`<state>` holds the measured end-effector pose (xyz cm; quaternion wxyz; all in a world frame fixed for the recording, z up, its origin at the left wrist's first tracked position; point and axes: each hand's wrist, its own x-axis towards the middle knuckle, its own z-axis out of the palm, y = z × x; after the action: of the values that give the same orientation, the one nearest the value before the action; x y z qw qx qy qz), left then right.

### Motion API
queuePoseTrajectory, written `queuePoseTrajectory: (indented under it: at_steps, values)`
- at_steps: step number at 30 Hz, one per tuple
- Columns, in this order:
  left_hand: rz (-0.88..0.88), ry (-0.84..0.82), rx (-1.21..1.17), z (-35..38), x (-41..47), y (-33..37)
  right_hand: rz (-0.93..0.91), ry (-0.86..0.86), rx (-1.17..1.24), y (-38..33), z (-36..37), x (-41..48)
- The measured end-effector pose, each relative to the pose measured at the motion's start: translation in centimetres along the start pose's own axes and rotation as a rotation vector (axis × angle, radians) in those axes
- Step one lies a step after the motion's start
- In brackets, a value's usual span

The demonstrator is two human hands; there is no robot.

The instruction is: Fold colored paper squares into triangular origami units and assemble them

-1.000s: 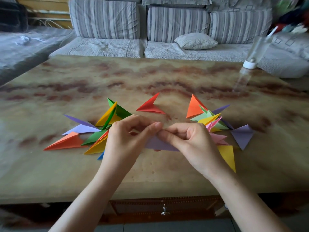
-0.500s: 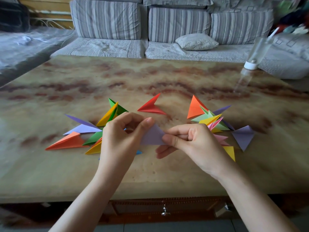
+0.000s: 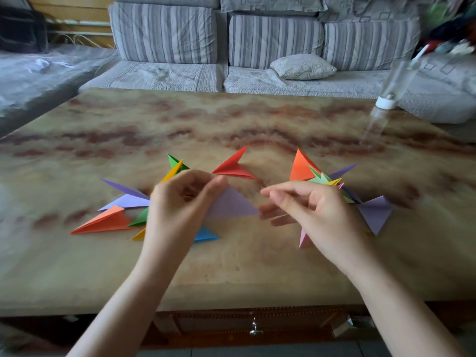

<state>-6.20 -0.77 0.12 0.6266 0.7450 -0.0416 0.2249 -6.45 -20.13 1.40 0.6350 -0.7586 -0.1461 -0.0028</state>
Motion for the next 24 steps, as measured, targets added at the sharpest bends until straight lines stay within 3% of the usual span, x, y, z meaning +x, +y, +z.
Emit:
queuePoseTrajectory:
  at_steps: [8,13,18,24]
  values:
    - [0.084,-0.076,0.133,1.7,-0.8,0.2,-0.087,0.044,-0.128,0.8,2.1,0.4]
    - [0.065,-0.016,0.184,1.5,-0.5,-0.2,-0.084,0.106,-0.101,1.3,2.2,1.0]
    - [0.018,0.020,0.141,1.1,-0.4,-0.2,-0.051,0.225,-0.343,2.5,2.1,1.6]
    - [0.040,0.058,0.146,1.1,-0.4,0.2,-0.010,0.202,-0.594,4.6,3.6,3.1]
